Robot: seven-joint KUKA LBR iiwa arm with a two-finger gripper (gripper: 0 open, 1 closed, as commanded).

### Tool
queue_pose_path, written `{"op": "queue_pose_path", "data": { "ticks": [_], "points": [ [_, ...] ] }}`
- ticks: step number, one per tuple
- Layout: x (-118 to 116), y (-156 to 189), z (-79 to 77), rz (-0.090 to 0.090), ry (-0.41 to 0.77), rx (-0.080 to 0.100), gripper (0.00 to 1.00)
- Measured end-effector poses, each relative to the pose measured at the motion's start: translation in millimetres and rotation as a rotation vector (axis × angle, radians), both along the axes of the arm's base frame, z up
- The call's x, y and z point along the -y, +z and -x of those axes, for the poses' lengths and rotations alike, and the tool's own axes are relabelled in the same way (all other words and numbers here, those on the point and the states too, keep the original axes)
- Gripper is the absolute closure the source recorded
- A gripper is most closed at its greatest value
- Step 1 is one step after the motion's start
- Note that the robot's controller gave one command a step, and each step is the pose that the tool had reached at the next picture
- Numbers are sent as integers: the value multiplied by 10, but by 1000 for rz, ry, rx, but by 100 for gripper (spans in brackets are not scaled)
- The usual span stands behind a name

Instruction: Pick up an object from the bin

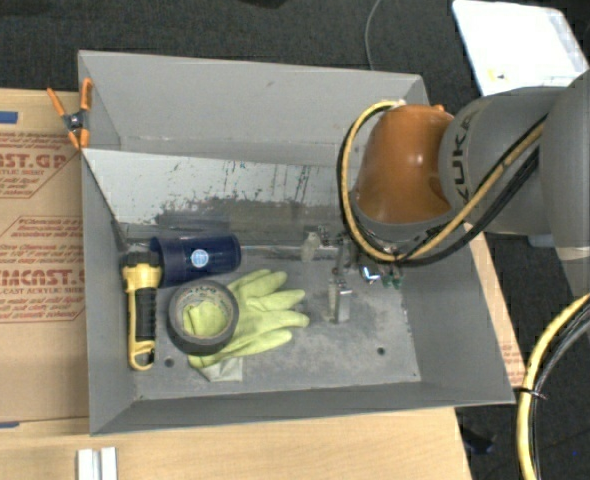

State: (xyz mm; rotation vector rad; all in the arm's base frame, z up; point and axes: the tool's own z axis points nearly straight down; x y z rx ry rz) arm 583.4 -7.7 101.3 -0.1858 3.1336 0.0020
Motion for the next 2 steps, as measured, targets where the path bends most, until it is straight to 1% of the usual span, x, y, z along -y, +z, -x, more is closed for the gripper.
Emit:
{"op": "queue_pose_path", "data": {
  "ticks": [1, 2],
  "points": [
    [-534, -302, 120, -1, -113, -1, 0],
    [-596, -260, 154, 1, -230, 9, 100]
  ]
}}
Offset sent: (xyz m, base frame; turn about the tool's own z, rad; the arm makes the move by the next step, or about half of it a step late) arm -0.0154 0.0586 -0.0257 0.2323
